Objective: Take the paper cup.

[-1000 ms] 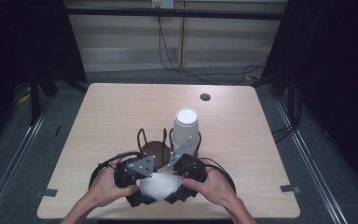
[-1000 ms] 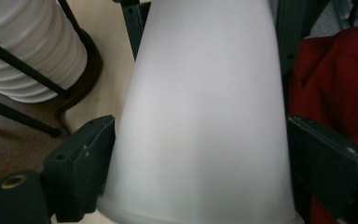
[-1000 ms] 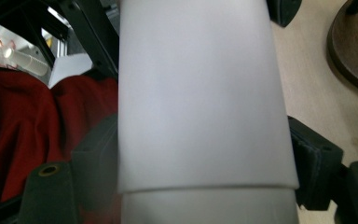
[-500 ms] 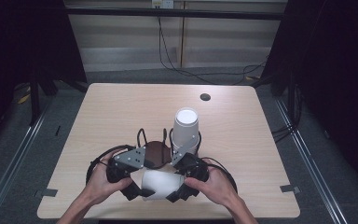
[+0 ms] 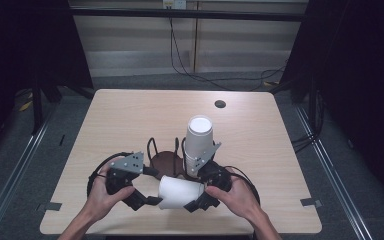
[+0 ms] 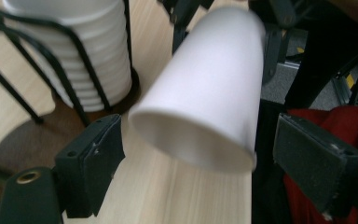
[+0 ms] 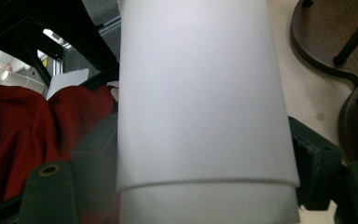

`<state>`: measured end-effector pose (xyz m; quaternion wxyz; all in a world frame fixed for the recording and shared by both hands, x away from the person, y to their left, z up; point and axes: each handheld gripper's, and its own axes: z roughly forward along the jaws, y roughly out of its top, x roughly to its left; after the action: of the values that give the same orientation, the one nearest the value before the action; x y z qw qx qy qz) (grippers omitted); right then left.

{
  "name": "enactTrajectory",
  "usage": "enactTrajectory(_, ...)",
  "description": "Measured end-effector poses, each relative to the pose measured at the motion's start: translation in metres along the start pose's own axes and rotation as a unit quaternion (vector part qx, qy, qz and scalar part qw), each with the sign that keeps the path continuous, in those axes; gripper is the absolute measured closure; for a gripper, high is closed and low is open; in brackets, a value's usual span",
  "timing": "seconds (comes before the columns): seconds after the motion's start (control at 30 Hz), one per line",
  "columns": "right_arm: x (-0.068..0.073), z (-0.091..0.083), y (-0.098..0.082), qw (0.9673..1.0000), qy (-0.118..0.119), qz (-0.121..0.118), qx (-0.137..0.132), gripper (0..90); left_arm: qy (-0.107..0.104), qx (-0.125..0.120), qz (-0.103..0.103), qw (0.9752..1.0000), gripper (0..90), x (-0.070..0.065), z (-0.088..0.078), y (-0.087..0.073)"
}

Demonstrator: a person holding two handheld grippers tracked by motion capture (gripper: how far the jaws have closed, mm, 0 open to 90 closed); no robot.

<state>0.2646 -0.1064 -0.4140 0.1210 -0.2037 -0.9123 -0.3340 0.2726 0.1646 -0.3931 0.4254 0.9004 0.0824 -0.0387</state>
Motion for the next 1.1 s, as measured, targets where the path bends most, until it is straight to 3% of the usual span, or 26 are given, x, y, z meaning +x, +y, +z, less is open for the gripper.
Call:
enactTrajectory(0.13, 0.0, -0.002, -0.002, 0.9999, -0.006, 0.008, -0.002, 23.9, 0.009, -0.015, -0.02, 0.9997, 15.9, 0.004, -0.008, -0.011)
enactTrajectory(0.3, -0.003, -0.004, -0.005, 0.9996, -0.011, 0.01, -0.025, 23.9, 0.024, -0.045, -0.039, 0.9979, 15.9, 0.004, -0.007, -0.019)
enactTrajectory(0.5, -0.006, -0.007, -0.009, 0.9986, -0.017, 0.01, -0.05, 23.9, 0.018, -0.057, -0.036, 0.9975, 15.9, 0.001, 0.001, -0.021)
enactTrajectory(0.53, -0.007, -0.009, -0.01, 0.9982, -0.012, 0.012, -0.057, 23.9, 0.021, -0.074, -0.043, 0.9961, 15.8, 0.001, 0.001, -0.023)
enactTrajectory(0.67, -0.008, -0.012, -0.012, 0.9971, -0.007, 0.016, -0.074, 23.9, 0.011, -0.084, -0.058, 0.9947, 15.8, 0.002, 0.0, -0.026)
enactTrajectory(0.83, -0.009, -0.019, -0.015, 0.9929, -0.003, 0.013, -0.118, 23.8, 0.015, -0.114, -0.067, 0.9911, 15.7, 0.004, -0.004, -0.03)
enactTrajectory(0.93, -0.008, -0.02, -0.016, 0.9913, -0.001, 0.009, -0.131, 23.8, 0.013, -0.132, -0.07, 0.9887, 15.7, 0.004, -0.005, -0.032)
enactTrajectory(1.0, -0.008, -0.021, -0.016, 0.9901, 0.0, 0.005, -0.14, 23.7, 0.021, -0.135, -0.066, 0.9884, 15.7, 0.004, -0.006, -0.032)
enactTrajectory(1.1, -0.008, -0.023, -0.017, 0.9878, 0.007, -0.002, -0.156, 23.7, 0.017, -0.137, -0.065, 0.9882, 15.6, 0.003, -0.005, -0.032)
